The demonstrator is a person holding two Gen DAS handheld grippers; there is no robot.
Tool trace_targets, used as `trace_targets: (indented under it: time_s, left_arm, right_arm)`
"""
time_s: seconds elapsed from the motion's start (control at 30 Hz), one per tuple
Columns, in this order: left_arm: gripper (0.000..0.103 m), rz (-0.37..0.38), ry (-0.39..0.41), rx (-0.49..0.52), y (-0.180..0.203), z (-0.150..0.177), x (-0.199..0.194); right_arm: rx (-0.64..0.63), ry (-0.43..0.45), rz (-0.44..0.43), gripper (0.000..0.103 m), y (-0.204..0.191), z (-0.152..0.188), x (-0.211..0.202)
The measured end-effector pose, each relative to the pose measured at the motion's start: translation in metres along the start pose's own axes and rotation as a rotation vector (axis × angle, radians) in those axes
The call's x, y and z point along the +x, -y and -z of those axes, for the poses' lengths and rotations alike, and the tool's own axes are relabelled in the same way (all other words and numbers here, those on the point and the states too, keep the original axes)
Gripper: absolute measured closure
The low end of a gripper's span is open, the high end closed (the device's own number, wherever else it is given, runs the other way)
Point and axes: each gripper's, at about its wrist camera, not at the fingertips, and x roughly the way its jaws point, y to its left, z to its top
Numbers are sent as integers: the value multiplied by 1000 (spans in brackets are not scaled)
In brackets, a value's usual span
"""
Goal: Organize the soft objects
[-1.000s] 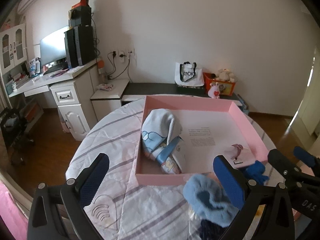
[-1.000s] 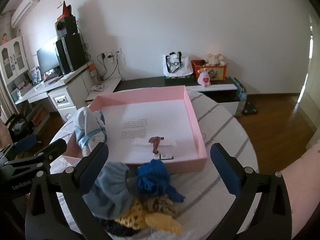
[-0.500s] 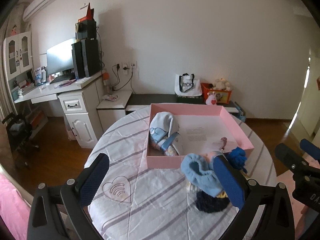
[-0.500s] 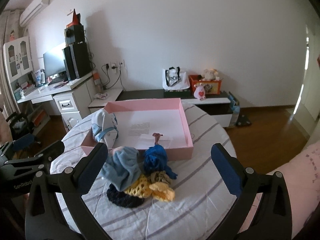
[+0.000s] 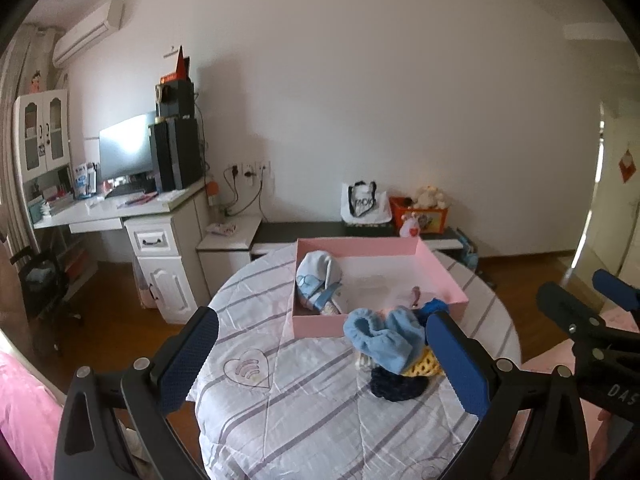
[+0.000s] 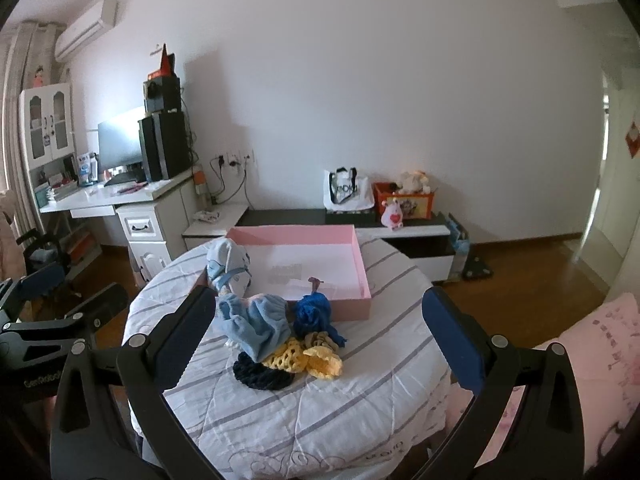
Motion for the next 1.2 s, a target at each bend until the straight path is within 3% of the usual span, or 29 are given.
trace_targets:
  time_s: [0.53,0.93,1.2]
  left_arm:
    - [0,-5,160,-4,9,20,-87]
    - [0,-23,233,-9,18,34,-112]
    - [0,-36,239,-6,23,41,-116]
  right_arm:
    - [-29,153,10,0,-10,-3,-77]
    - [-48,240,10,0,-13,-2,-109]
    - [-50,254,8,0,-14,0,-115]
